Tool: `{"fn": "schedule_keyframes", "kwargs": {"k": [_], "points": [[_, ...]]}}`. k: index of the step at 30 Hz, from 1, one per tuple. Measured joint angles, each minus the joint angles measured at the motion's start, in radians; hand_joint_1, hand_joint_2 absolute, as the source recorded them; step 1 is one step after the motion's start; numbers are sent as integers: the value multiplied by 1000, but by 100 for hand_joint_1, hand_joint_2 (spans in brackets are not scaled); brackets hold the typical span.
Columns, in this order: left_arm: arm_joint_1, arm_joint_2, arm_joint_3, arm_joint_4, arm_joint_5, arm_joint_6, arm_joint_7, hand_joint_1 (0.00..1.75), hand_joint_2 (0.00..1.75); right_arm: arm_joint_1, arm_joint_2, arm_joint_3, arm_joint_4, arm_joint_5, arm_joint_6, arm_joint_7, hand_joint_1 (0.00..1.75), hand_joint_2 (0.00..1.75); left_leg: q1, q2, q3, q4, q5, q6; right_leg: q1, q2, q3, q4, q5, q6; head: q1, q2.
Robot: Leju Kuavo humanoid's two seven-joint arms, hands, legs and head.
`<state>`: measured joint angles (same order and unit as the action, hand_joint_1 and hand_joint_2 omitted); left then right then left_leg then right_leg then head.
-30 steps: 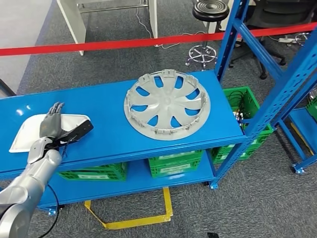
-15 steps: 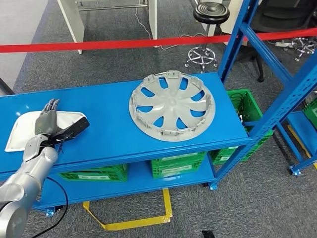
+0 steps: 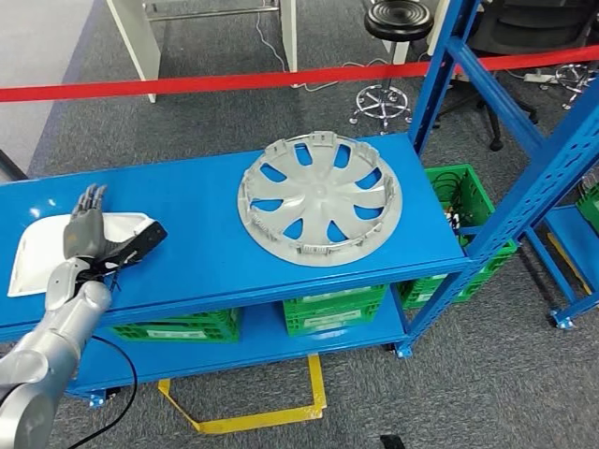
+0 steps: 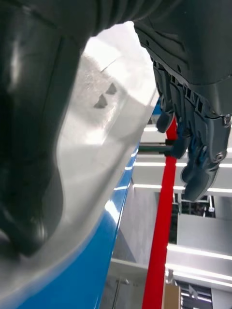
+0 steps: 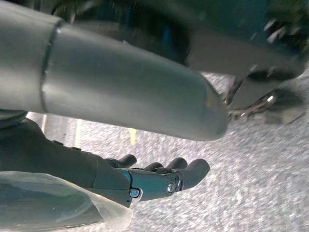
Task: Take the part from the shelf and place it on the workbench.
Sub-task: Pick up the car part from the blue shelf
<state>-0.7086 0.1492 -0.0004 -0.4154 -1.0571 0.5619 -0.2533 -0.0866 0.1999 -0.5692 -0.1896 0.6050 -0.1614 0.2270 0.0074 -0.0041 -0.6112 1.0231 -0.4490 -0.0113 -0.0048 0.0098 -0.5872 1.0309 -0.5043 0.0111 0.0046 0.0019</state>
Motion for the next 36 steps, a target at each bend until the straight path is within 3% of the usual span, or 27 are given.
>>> {"fn": "schedule_keyframes", "kwargs": {"k": [4, 6, 7, 8, 9, 10, 11, 12, 15, 17, 19, 20, 21, 22, 25, 26, 28, 30, 32, 34, 36], "points": [[0, 0, 0, 0, 0, 0, 0, 0, 0, 0, 0, 0, 0, 0, 0, 0, 0, 0, 0, 0, 0, 0, 0, 0, 0, 0, 0, 0, 0, -1, 0, 0], [1, -1, 1, -1, 0, 0, -2, 0, 0, 0, 0, 1, 0, 2, 2, 1, 0, 0, 1, 0, -2, 3, -6, -4, -4, -1, 3, -5, 4, -8, -1, 0], [0, -1, 2, -3, 0, 0, -5, 0, 0, -1, 0, 3, 0, 4, 6, 3, 0, 0, 2, 0, -18, 41, -30, -9, -6, -1, 5, -8, 6, -14, -2, 0], [3, -2, 4, -6, 3, 5, -16, 0, 0, -1, 1, 5, 0, 7, 11, 3, 0, 0, 3, 1, -52, 119, -64, -14, -8, -2, 7, -11, 7, -20, -4, 0], [7, -6, 8, -20, 11, 24, -39, 0, 0, -1, 2, 6, 0, 10, 17, -1, 0, 0, 3, 1, -59, 138, -60, -15, -7, -1, 11, -11, 5, -23, -5, 0], [13, -13, 13, -40, 21, 43, -67, 0, 0, -1, 5, 8, 0, 15, 24, -5, 0, 0, 2, 1, -58, 138, -56, -15, -5, 0, 13, -10, 2, -23, -6, 0], [20, -20, 17, -62, 32, 59, -94, 0, 0, -1, 7, 8, 1, 18, 28, -8, 0, 0, 0, 0, -42, 102, -33, -11, -3, 1, 14, -8, 0, -20, -6, 0], [25, -27, 21, -85, 39, 68, -113, 0, 0, -1, 9, 8, 1, 22, 33, -9, 0, 0, -3, 0, -9, 26, 0, -6, -2, 1, 14, -8, -1, -15, -6, 0], [36, -43, 22, -120, 33, 36, -121, 0, 0, -1, 11, 8, 1, 28, 36, -3, 0, 0, 0, -1, 0, 0, -1, 9, -1, -1, 5, -2, -12, 1, -5, 0], [40, -53, 19, -141, 22, 14, -119, 0, 0, -1, 13, 8, 1, 29, 38, 1, 0, 0, 4, 1, 2, -5, 2, 21, -2, -2, -30, 65, -55, 9, -2, 0], [44, -61, 15, -155, 17, 3, -115, 0, 0, 0, 14, 8, 1, 29, 39, 2, 0, 0, 3, 2, 1, -5, 2, 25, -2, -2, -92, 196, -111, 13, -1, 0], [48, -64, 13, -160, 17, 0, -114, 0, 0, 1, 14, 8, 1, 29, 39, 3, 0, 0, 2, 3, 1, -5, 1, 26, -3, -2, -119, 249, -124, 14, -1, 0], [51, -67, 11, -163, 16, -1, -113, 0, 0, 2, 14, 8, 1, 29, 39, 3, 0, 0, 2, 2, 1, -4, 1, 26, -3, -2, -132, 270, -119, 14, -1, 0], [53, -70, 10, -167, 15, -2, -113, 0, 0, 2, 14, 8, 1, 29, 39, 3, 0, 0, 2, 2, 1, -4, 1, 26, -3, -2, -126, 251, -96, 13, -1, 0], [56, -76, 4, -185, 13, -14, -113, 0, 0, 0, 14, 8, 1, 29, 39, 3, 0, 0, 0, 0, 1, -1, 0, 22, -2, -3, -38, 59, -2, 5, -1, 0], [58, -77, 0, -194, 11, -26, -112, 0, 0, -1, 14, 8, 1, 29, 40, 3, 0, 0, -2, -1, -1, 0, 1, 18, -1, -2, -16, 16, 9, 2, -2, 0], [63, -77, -16, -217, -9, -70, -96, 0, 0, 0, 15, 8, 1, 29, 41, 3, 0, 0, -4, -1, -5, 1, 4, 9, 2, -1, -2, -8, 9, -2, -2, 0], [68, -73, -48, -241, -49, -136, -60, 0, 87, 1, 16, 6, 1, 27, 41, 1, 0, 0, -1, -2, -8, 3, 0, -1, 0, -2, -2, -11, 14, -11, -3, 0], [74, -59, -91, -268, -92, -200, -23, 0, 175, 1, 17, 1, 1, 22, 40, -7, 0, 0, 1, -1, -29, 58, -37, -11, -4, -5, 0, -15, 18, -23, -4, 0], [92, -36, -139, -303, -132, -246, 18, 0, 175, 1, 17, -6, 1, 15, 39, -14, 0, 0, 2, 0, -78, 183, -100, -19, -4, -3, 0, -15, 18, -30, -6, 0], [121, -14, -185, -344, -186, -265, 82, 0, 175, 3, 17, -16, 1, 9, 38, -15, 0, 0, 3, 0, -115, 271, -126, -22, -4, 1, 1, -15, 18, -32, -6, 0]]}}
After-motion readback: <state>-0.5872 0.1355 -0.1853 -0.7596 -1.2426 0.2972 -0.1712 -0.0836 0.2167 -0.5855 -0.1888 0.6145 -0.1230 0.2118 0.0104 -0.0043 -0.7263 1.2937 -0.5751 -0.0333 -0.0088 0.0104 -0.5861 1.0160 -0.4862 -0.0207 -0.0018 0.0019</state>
